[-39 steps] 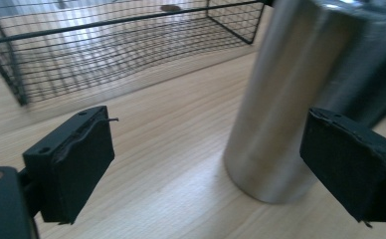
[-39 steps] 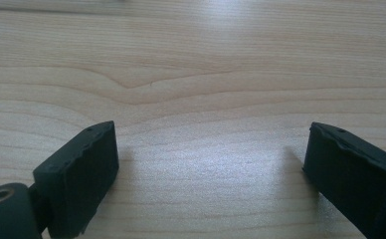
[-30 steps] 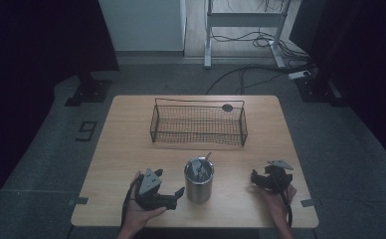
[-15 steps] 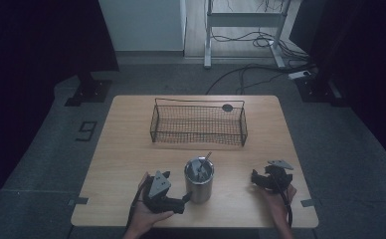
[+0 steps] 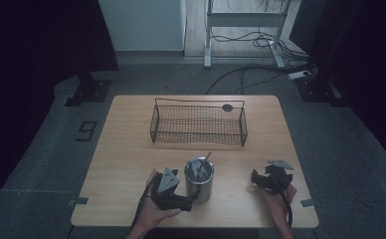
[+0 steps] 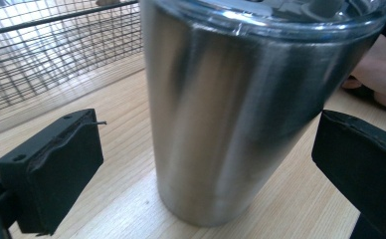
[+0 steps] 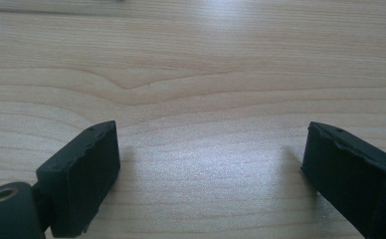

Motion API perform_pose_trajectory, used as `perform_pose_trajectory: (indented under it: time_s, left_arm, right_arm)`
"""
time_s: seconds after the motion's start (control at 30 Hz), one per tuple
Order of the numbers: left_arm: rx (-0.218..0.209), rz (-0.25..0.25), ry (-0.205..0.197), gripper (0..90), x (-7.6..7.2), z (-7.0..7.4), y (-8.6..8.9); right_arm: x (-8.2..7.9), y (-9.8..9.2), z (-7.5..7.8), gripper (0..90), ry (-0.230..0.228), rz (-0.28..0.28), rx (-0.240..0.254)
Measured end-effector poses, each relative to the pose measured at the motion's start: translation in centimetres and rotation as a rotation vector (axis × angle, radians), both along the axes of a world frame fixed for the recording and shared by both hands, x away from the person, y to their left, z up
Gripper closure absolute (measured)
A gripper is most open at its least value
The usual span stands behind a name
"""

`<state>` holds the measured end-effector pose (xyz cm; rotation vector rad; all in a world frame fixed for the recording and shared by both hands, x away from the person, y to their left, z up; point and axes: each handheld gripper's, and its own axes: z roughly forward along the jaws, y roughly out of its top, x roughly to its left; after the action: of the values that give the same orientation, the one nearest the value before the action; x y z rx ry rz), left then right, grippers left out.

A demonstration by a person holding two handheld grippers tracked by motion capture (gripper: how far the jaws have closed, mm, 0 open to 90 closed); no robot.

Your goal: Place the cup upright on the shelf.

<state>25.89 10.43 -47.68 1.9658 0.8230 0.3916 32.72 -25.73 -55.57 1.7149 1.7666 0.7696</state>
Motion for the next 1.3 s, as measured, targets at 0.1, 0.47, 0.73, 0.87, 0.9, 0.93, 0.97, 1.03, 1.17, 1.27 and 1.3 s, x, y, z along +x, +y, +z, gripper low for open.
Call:
perform_pose_trajectory:
  time_s: [0.1, 0.47, 0.73, 0.87, 0.9, 0.93, 0.97, 1.03, 1.17, 1.27, 1.3]
  left_arm:
    - [0.006, -0.002, -0.003, 0.0, 0.1, 0.0, -0.5]
    - [-0.003, -0.017, 0.007, 0.0, 0.8, 0.2, -1.7]
    - [-0.008, -0.010, 0.027, 0.0, 1.5, 0.2, -2.6]
    - [-0.017, -0.010, 0.037, 0.0, 1.9, 0.2, -3.1]
    - [-0.017, -0.004, 0.036, 0.0, 2.0, 0.1, -3.3]
    - [-0.017, -0.004, 0.036, 0.0, 2.0, 0.1, -3.3]
    - [-0.017, 0.000, 0.033, 0.0, 2.1, 0.0, -3.5]
    - [-0.023, 0.003, 0.035, 0.0, 2.2, 0.0, -3.6]
    - [-0.030, 0.004, 0.020, 0.0, 2.3, -0.1, -3.8]
    - [-0.019, 0.005, 0.006, 0.9, 2.4, -0.3, -4.0]
    - [-0.019, 0.005, 0.006, 1.3, 2.4, -0.3, -4.0]
  right_arm:
    - [0.0, 0.0, 0.0, 7.9, -0.001, 0.001, 0.000]
    - [0.0, 0.0, 0.0, 7.9, -0.001, 0.001, -0.001]
    - [0.0, 0.0, 0.0, 8.0, -0.001, 0.001, 0.000]
    - [0.0, 0.0, 0.0, 8.1, -0.001, 0.000, 0.000]
    - [0.0, 0.0, 0.0, 8.2, -0.002, 0.002, -0.002]
    - [0.0, 0.0, 0.0, 8.2, -0.002, 0.002, -0.002]
    - [0.0, 0.0, 0.0, 8.2, -0.002, 0.003, -0.002]
    - [0.0, 0.0, 0.0, 8.2, -0.002, 0.002, -0.001]
    - [0.0, 0.0, 0.0, 8.2, -0.003, 0.002, -0.002]
    - [0.0, 0.0, 0.0, 8.4, -0.003, 0.003, -0.002]
    - [0.0, 0.0, 0.0, 8.4, -0.004, 0.003, -0.002]
